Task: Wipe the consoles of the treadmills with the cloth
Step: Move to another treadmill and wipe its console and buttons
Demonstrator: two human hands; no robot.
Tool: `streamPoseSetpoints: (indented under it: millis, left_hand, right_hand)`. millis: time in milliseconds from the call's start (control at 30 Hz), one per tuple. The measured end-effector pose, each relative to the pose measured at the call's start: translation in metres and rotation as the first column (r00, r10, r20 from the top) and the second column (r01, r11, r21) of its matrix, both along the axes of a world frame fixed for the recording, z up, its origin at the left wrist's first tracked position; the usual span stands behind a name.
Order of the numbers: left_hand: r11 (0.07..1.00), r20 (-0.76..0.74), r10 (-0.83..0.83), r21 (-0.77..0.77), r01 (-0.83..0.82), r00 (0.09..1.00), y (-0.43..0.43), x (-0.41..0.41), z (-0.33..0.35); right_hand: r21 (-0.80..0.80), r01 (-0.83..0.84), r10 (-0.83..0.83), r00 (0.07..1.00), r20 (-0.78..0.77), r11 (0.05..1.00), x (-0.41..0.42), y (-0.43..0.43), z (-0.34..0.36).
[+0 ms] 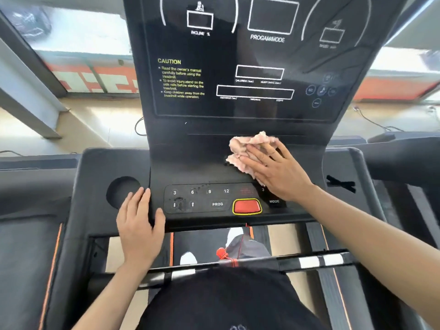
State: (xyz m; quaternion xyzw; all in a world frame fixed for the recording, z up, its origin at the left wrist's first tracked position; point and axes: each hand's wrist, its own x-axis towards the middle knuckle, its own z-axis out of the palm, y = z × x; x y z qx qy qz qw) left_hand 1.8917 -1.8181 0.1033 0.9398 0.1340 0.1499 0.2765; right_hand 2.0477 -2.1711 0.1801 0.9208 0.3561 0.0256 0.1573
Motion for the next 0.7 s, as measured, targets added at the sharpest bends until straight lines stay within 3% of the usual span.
streamPoseSetpoints:
  millis: [167, 367, 567, 700]
  left_hand:
    - [1.000, 0.026, 0.009, 0.016, -0.009, 1.000, -0.004, 0.001, -0.002]
    - [0.999, -0.003, 0.034, -0.001, -0.034, 0.999, -0.010, 0.001, 0.001]
    - [0.999, 0.016, 0.031, 0.032, -0.032, 0.999, -0.012, -0.001, 0.001]
    - [0.999, 0.044, 0.029, 0.043, -0.031, 0.999, -0.011, -0.001, -0.003]
  right_hand:
    - [0.020, 0.230, -0.230, 0.972, -0.040, 0.973, -0.021, -0.053, -0.002]
    - [0.217, 0.463, -0.434, 0.885, -0.170, 0.859, -0.041, -0.096, -0.005]
    - [0.394, 0.533, -0.423, 0.842, -0.334, 0.749, -0.066, -0.124, -0.009]
    - [0.526, 0.420, -0.291, 0.904, -0.313, 0.739, -0.080, -0.121, 0.015]
